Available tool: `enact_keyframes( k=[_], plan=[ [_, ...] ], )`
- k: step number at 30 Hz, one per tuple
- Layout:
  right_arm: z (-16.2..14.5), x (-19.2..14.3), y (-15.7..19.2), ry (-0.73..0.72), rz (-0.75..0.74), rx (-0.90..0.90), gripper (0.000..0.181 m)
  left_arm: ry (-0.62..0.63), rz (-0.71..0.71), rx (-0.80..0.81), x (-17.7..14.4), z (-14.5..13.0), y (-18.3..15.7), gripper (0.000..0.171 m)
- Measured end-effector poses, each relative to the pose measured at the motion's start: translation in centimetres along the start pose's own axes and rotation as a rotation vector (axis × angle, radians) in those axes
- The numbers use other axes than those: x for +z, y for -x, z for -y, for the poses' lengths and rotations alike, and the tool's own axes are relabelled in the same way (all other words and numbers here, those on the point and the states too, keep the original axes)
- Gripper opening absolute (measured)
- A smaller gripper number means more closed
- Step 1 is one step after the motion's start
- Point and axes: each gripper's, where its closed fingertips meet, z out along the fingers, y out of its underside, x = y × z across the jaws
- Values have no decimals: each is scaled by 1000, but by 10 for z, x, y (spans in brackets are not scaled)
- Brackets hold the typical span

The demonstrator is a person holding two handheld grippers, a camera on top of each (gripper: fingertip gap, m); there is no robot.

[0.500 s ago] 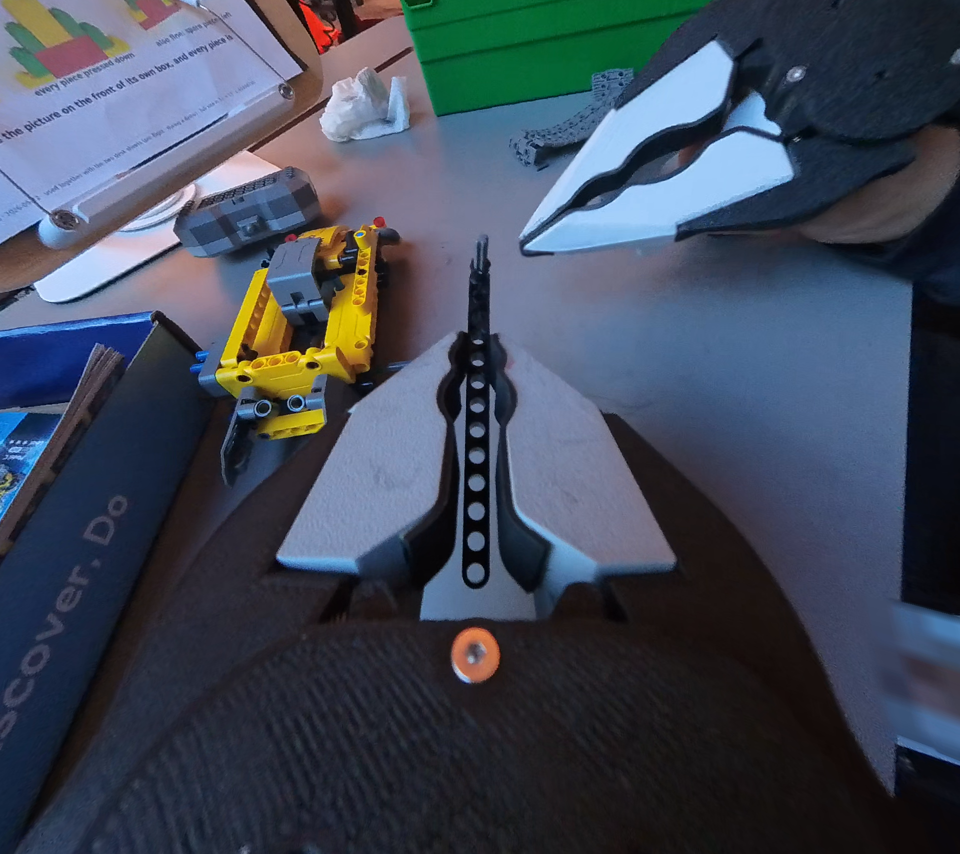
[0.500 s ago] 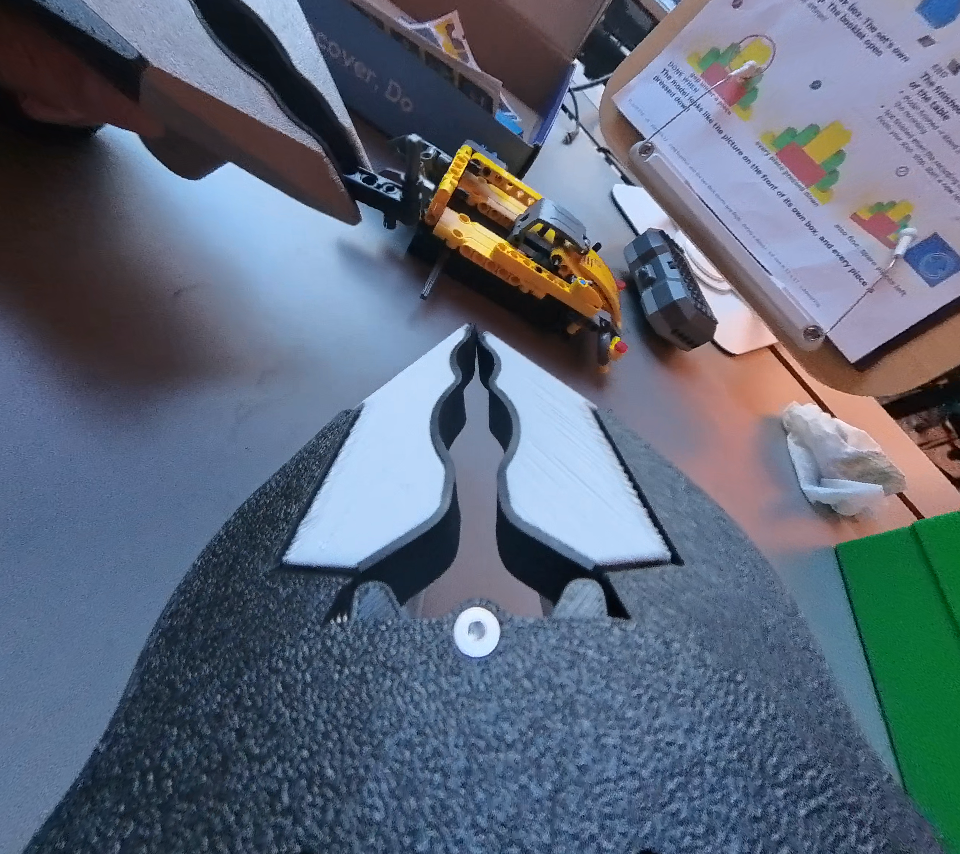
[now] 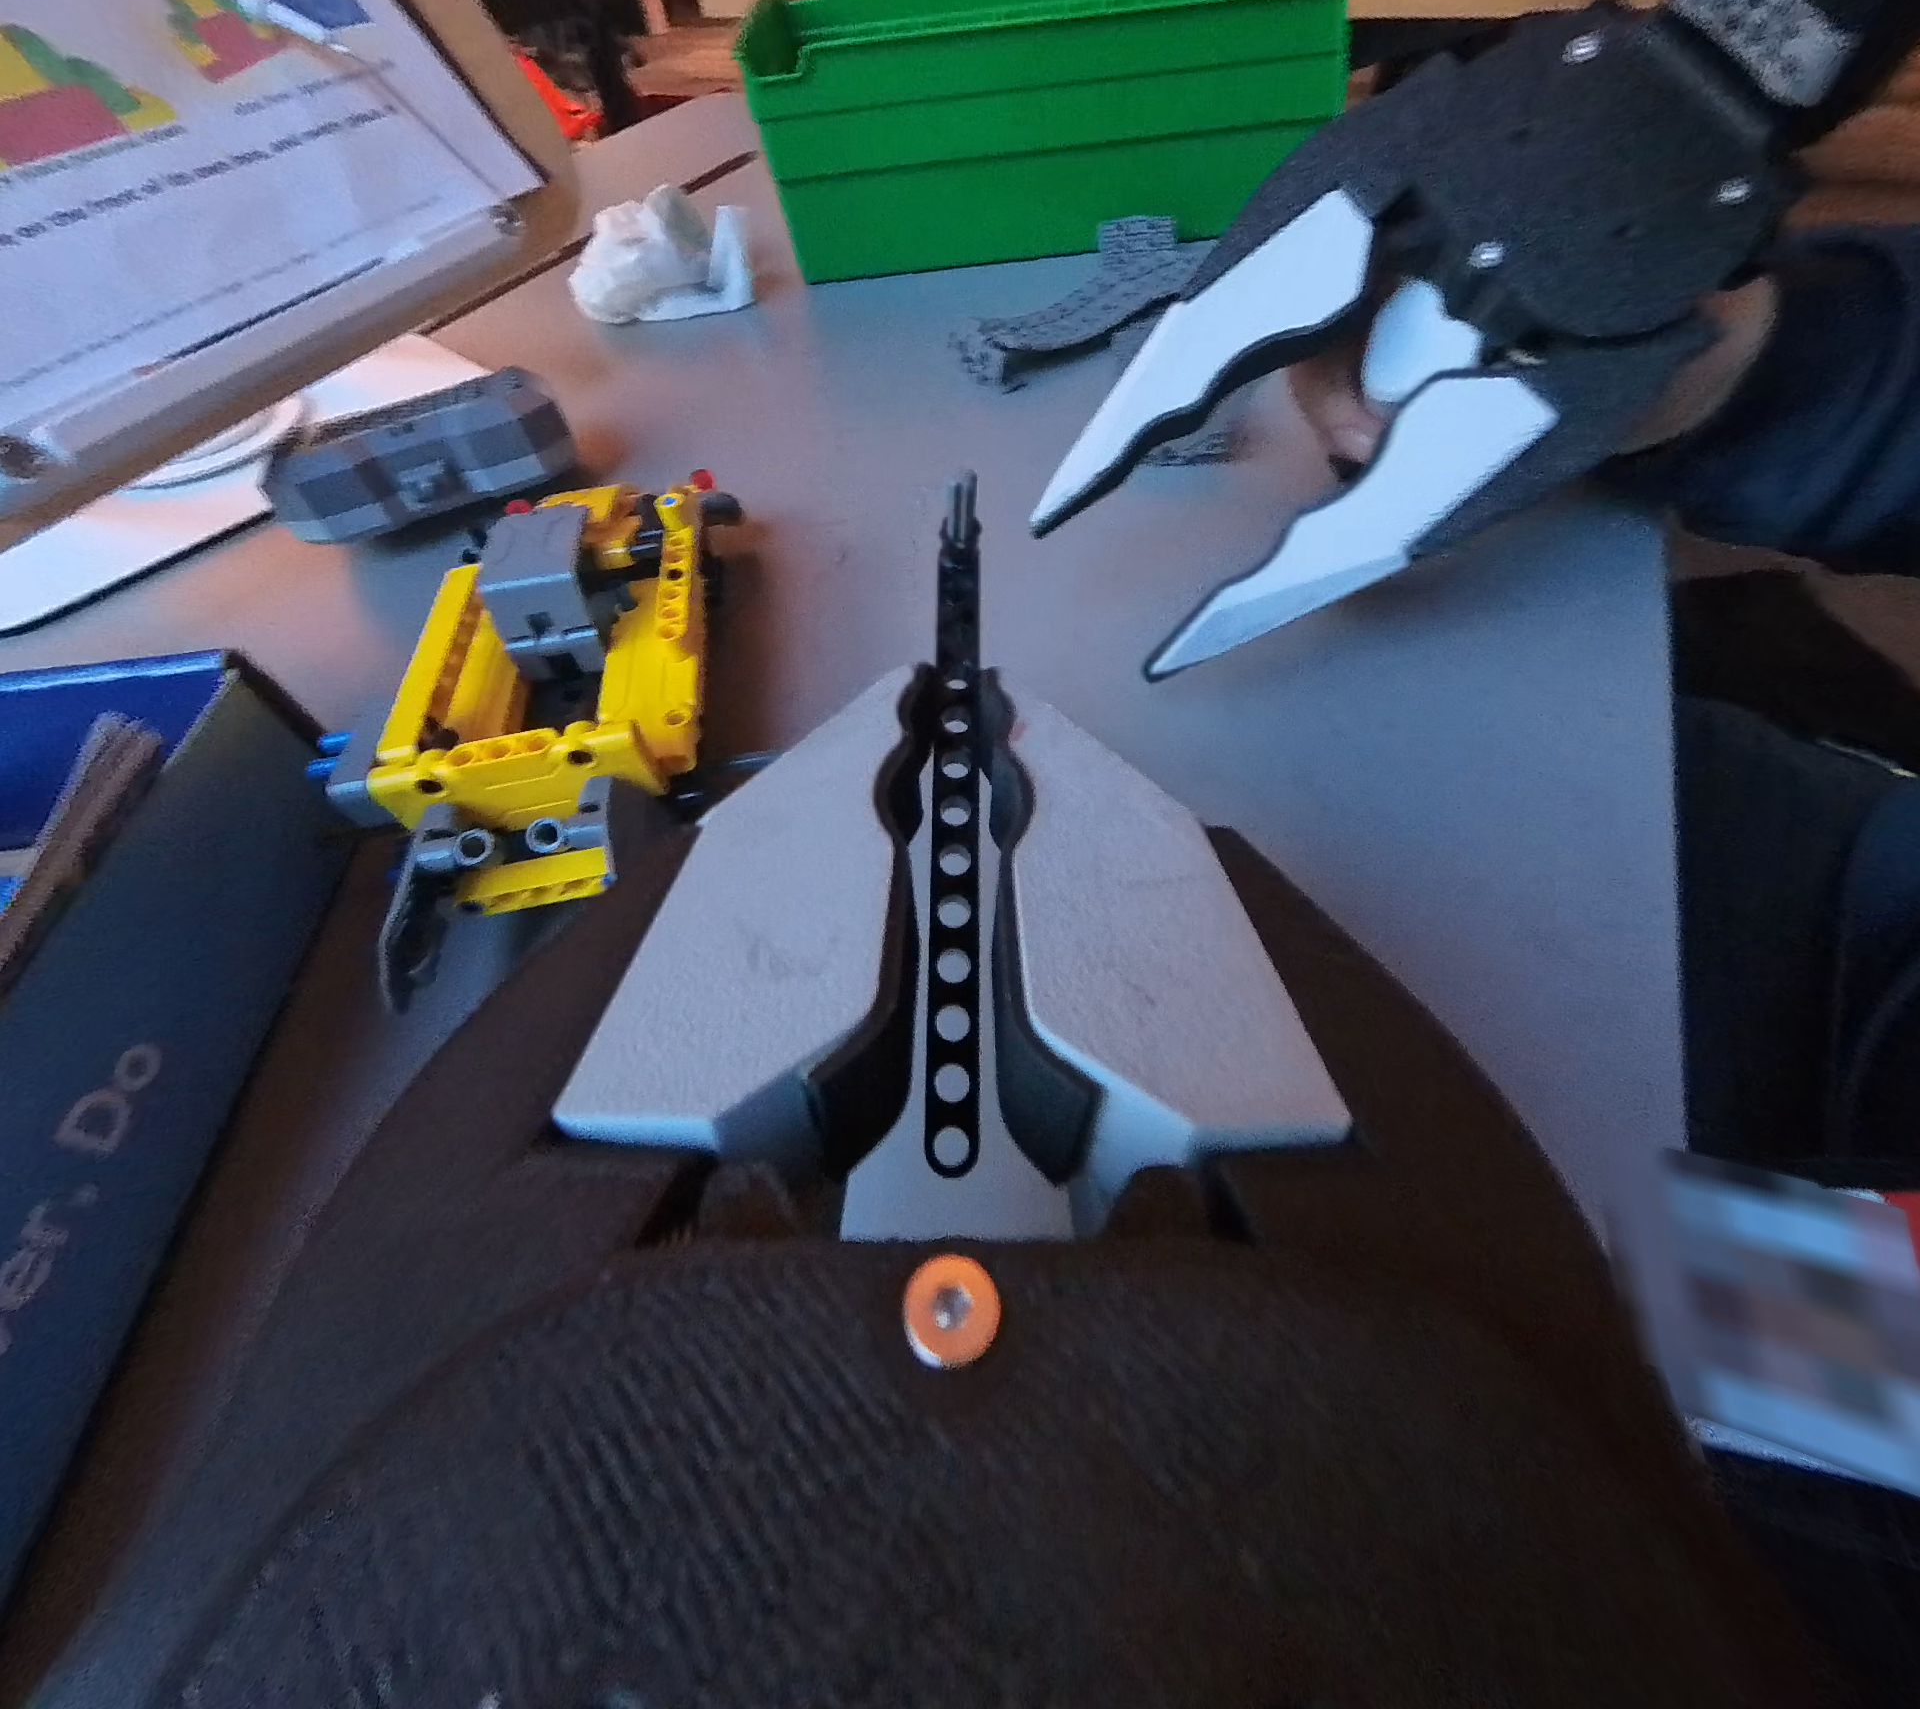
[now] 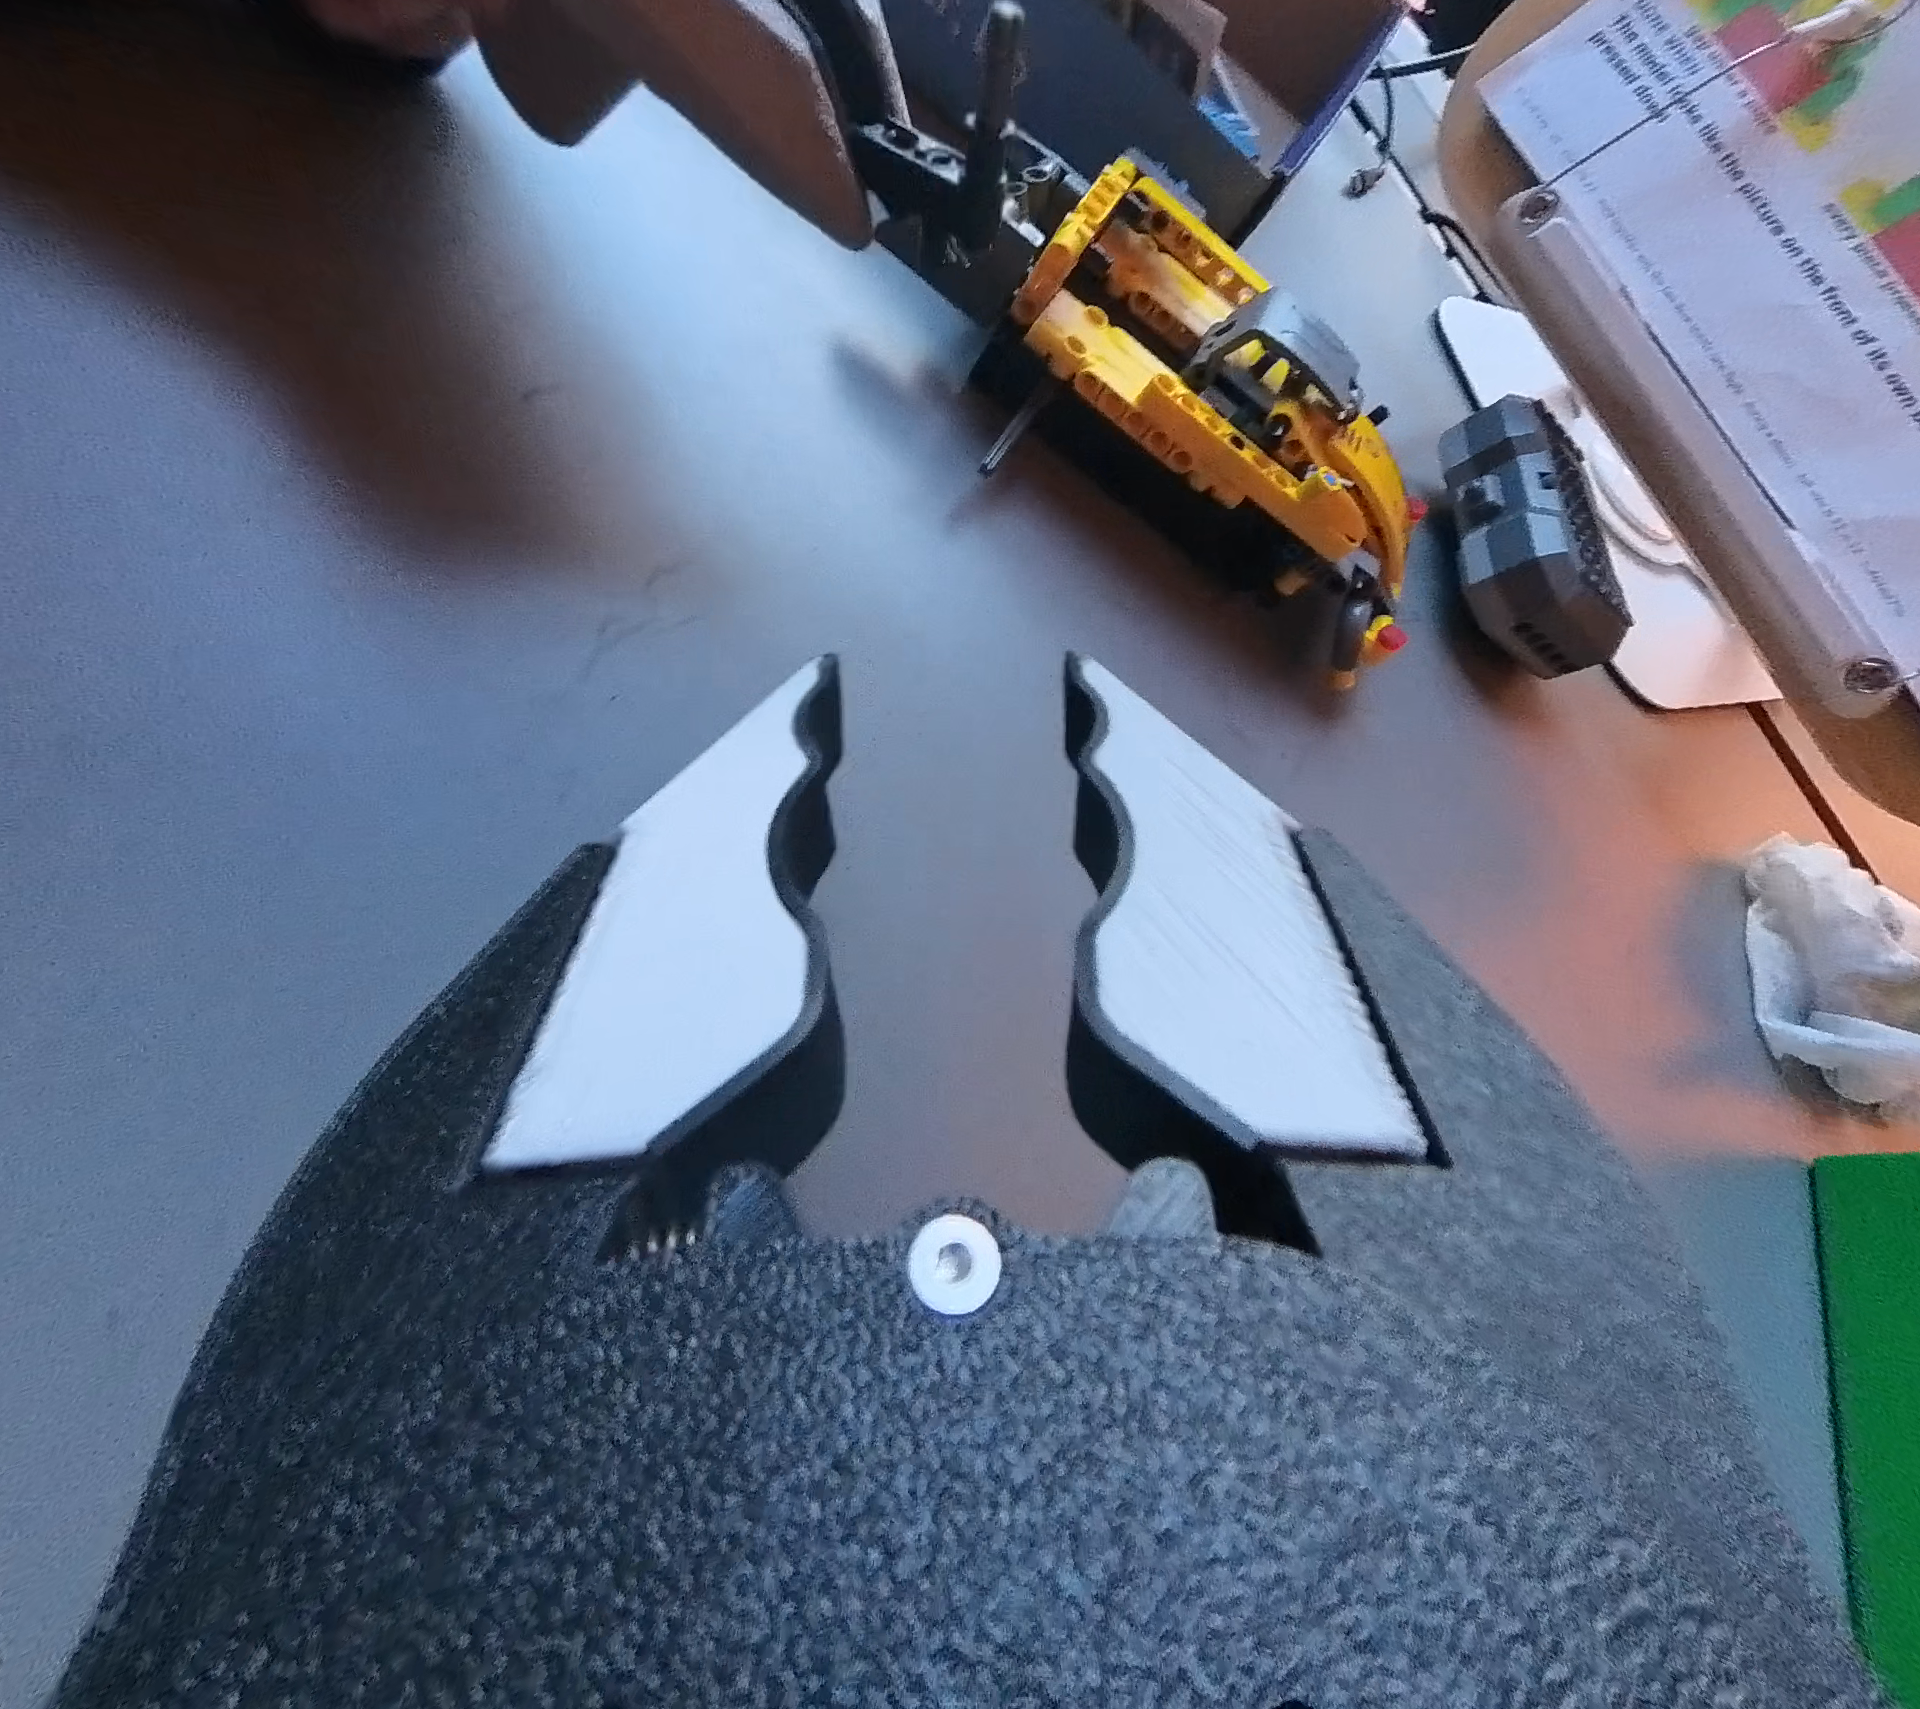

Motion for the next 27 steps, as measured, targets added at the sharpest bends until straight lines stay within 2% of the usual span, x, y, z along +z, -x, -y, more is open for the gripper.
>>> enact_keyframes(
  k=[3,5,9,11,14,19,27],
  plan=[
    [1,-2,-2,-17,38,55,41,45,-109,-91,3,-5,-5,5],
    [8,-4,-2,-56,70,110,34,42,-174,-180,3,-4,-7,5],
    [32,-7,1,-175,130,205,20,11,-285,-301,1,1,-14,5],
    [48,-7,7,-234,189,252,20,-14,-308,-331,-1,5,-15,6],
    [67,-6,15,-293,272,313,19,-44,-349,-348,-3,10,-20,6],
    [76,-6,18,-330,360,389,4,-83,-394,-326,-6,16,-29,5],
    [82,-7,19,-357,369,410,1,-76,-411,-320,-3,17,-37,6]
  ],
)
